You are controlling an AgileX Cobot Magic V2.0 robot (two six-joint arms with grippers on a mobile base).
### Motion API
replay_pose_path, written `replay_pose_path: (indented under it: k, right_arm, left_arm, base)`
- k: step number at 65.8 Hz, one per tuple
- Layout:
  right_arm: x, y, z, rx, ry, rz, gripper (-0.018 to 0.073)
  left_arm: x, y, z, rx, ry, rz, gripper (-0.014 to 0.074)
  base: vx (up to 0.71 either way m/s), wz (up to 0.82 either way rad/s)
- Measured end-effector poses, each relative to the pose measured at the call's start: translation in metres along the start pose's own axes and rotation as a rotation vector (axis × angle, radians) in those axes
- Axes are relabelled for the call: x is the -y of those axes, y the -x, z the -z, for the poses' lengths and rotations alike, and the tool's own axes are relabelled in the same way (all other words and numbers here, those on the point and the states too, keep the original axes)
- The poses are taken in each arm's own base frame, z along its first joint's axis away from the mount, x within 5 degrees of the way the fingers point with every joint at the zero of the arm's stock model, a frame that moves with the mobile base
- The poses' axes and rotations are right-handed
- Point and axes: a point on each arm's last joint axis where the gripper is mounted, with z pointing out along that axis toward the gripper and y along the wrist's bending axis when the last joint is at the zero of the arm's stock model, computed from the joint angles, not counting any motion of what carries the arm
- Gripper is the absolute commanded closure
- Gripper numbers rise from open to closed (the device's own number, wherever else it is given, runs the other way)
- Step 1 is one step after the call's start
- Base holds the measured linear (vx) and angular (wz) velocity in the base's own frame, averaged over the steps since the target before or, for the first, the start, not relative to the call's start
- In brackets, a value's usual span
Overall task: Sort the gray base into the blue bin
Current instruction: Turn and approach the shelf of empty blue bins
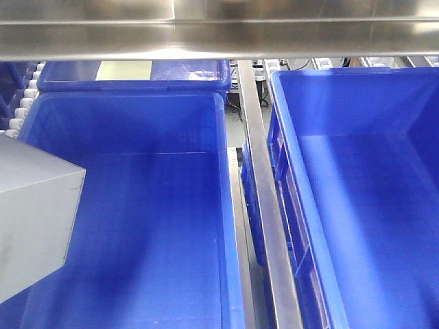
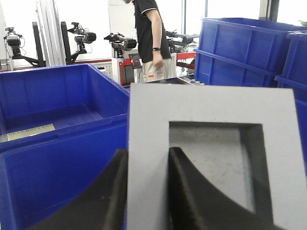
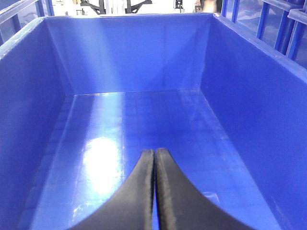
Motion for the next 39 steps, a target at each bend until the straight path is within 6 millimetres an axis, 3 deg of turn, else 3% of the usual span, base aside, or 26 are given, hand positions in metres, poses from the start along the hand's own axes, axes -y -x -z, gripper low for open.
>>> replay_pose_path:
  k: [39]
  right_arm:
    - [0.0000,0.0000,0.0000,0.000,0.000,0.000,0.0564]
  left_arm:
    - [0.0000,0.0000,0.0000,0.000,0.000,0.000,0.0603]
  base:
    - [0.00,0.00]
